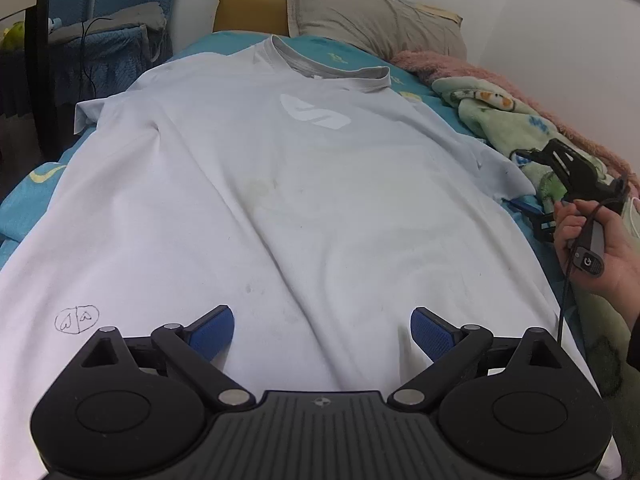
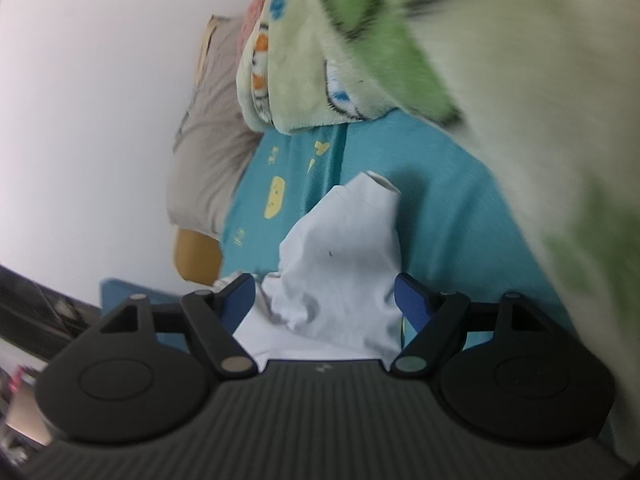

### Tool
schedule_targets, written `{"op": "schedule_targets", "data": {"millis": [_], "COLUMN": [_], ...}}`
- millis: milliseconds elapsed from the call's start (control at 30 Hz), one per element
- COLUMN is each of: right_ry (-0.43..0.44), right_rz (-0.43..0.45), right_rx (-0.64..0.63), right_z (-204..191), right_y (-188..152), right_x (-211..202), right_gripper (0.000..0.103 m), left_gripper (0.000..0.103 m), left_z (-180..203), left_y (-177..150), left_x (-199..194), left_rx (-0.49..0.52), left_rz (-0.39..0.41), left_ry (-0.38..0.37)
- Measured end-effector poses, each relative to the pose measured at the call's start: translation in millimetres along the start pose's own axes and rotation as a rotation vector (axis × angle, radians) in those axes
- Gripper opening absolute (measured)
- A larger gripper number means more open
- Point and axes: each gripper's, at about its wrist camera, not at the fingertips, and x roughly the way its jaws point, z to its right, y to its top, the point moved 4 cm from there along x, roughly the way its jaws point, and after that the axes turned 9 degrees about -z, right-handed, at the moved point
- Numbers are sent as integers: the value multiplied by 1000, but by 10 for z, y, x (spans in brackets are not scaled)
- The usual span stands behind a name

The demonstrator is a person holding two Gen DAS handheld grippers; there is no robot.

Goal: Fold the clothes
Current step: 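Reach the right gripper to the T-shirt side and grasp the sleeve edge, then lift the side with the right gripper, fold it over toward the collar, release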

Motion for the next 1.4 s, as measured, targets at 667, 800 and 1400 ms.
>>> {"op": "schedule_targets", "data": {"millis": [667,800,1400], "right_ry": [16,74,-220], "right_rz": [-15,-43,10], "right_rx": [-280,-308,-508], "right_z": [-218,-227,-430], "right_y": [262,259,64], "right_x": [435,475,497], "right_gripper": [80,80,14], "left_gripper": [99,98,98], "left_z": [68,75,42], "left_y": [0,6,37], "left_x": [34,31,31], "left_rx": [13,6,-22], "left_rz": [22,25,25], "left_ry": [23,23,21]}}
